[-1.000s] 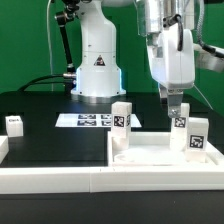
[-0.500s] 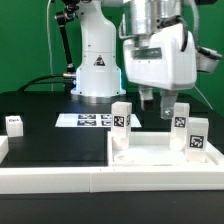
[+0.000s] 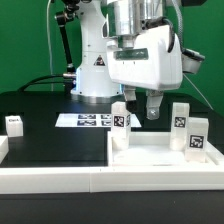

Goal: Assemble square table

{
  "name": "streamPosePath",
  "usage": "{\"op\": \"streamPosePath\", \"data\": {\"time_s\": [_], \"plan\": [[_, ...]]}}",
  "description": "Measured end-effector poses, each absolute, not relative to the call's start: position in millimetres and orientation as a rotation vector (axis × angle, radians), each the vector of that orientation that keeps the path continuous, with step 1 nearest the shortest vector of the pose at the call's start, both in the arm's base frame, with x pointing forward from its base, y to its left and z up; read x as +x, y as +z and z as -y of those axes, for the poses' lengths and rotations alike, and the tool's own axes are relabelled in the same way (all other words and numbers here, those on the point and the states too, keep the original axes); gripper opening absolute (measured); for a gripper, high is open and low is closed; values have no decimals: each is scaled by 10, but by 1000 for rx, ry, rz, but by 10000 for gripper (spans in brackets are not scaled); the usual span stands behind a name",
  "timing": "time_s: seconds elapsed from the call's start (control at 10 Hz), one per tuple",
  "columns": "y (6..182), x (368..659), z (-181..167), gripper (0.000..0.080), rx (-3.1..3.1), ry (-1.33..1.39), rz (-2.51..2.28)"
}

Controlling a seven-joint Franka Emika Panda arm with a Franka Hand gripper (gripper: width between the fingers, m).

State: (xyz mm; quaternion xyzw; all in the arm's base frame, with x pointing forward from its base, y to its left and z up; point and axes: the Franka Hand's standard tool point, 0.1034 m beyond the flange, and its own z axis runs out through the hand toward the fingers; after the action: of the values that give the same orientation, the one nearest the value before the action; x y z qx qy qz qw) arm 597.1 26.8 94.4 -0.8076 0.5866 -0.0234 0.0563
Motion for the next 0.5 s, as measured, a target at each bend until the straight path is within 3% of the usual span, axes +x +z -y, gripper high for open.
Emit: {"op": "streamPosePath", "data": {"time_s": [0.5], "plan": [[856, 5987, 20, 649, -3037, -78, -692]]}}
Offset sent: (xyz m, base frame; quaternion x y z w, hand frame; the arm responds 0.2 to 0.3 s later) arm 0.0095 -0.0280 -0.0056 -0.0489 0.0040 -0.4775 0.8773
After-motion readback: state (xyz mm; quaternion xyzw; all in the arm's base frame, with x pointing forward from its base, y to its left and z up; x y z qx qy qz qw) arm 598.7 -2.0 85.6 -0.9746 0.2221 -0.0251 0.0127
